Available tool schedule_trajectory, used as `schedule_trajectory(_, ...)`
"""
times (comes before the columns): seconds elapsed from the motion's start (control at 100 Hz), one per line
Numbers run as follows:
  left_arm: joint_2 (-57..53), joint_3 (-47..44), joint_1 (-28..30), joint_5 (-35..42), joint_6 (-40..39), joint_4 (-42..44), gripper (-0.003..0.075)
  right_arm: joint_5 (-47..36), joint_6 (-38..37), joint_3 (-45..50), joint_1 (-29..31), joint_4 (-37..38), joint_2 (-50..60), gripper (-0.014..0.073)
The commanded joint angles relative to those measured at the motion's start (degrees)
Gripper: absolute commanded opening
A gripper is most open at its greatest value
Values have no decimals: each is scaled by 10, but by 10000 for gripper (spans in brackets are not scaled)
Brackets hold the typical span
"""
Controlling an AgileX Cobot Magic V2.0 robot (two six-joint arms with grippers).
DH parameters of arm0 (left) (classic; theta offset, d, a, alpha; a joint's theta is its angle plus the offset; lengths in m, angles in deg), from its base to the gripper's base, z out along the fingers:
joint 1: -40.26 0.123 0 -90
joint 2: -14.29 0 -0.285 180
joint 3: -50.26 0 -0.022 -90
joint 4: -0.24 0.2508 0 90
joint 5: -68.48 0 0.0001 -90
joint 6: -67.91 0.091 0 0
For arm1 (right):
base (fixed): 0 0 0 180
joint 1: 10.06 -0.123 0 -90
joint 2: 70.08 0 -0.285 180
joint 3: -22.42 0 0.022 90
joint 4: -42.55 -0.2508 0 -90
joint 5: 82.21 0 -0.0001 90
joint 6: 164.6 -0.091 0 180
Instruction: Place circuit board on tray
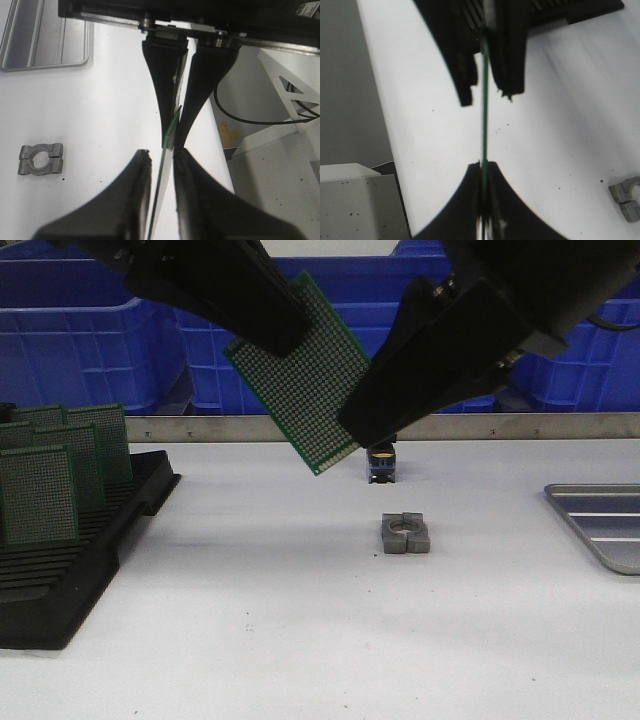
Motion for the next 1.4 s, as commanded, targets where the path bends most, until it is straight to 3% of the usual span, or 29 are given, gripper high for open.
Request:
schedule_trajectory(0.0, -20, 18, 2, -33, -7, -44, 318, 6, 1, -18, 2, -19, 14, -69)
schedule_trajectory(0.08, -20, 18, 2, -18, -7, -48, 456, 36, -6, -18, 3, -19, 14, -69)
schedule_trajectory(0.17, -20, 18, 2, -2, -7, -48, 516, 75, -30, -16, 6, -19, 14, -69)
schedule_trajectory(0.31, -20, 18, 2, 15, -7, -48, 515, 122, -84, -16, 41, -15, 14, -69)
schedule_trajectory(0.53, -20, 18, 2, 25, -7, -48, 515, 146, -203, -16, 160, 18, 14, -69)
schedule_trajectory(0.87, -20, 18, 2, 25, -7, -48, 515, 25, -226, -16, 346, 39, -21, -69)
schedule_trajectory(1.06, -20, 18, 2, 25, -7, -48, 515, -34, -226, -16, 383, 39, -85, -69)
schedule_trajectory(1.39, -20, 18, 2, 25, -7, -48, 515, -87, -227, -17, 386, 39, -175, -65)
